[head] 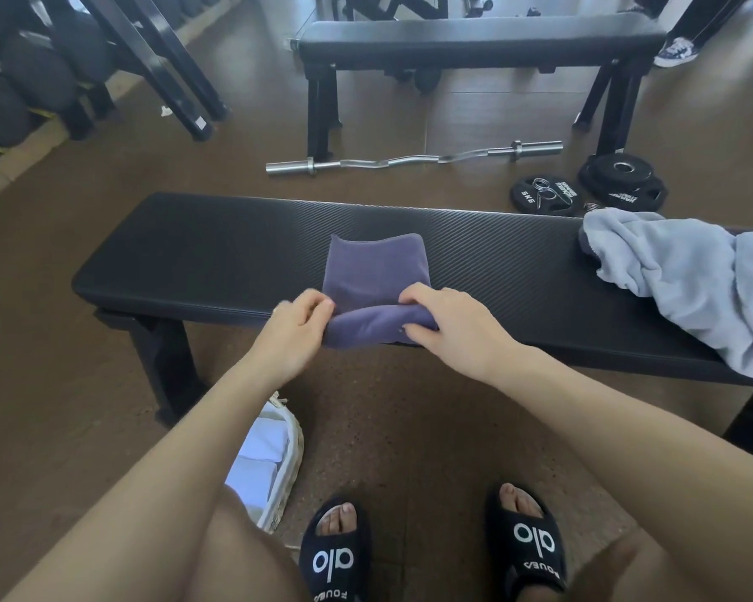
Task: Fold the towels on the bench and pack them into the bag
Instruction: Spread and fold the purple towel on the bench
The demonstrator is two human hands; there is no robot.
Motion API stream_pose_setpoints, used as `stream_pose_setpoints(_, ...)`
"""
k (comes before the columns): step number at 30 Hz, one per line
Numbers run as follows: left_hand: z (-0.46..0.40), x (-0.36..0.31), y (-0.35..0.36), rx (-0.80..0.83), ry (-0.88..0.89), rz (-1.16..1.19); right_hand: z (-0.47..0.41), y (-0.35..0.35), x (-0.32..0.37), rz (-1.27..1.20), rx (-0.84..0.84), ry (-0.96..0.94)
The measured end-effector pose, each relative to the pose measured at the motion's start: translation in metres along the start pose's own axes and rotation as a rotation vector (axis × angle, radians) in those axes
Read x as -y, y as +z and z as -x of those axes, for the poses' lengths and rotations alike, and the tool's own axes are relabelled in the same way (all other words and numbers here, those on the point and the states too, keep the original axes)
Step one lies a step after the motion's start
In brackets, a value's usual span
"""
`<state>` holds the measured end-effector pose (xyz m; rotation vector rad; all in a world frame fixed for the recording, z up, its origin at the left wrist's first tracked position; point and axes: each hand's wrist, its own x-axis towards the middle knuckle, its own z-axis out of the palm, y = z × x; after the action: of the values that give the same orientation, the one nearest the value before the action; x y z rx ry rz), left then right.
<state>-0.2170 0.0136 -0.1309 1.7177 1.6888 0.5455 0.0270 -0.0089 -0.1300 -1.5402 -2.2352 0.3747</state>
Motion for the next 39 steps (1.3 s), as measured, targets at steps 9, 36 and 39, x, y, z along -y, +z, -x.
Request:
stream_pose_setpoints(9, -0.01, -0.012, 0.009, 0.173, 0.364, -0.298, -0.011, 0.009, -0.011, -0.265, 0.069, 0.093)
stream_pose_setpoints(36, -0.005, -0.017, 0.026, -0.043, 0.672, -0.74, -0.012, 0.006, -0.032, -0.013, 0.032, -0.047)
stream_pose_setpoints(39, -0.007, -0.009, 0.026, -0.031, 0.704, -0.88, -0.012, 0.002, -0.038, 0.042, 0.121, -0.07)
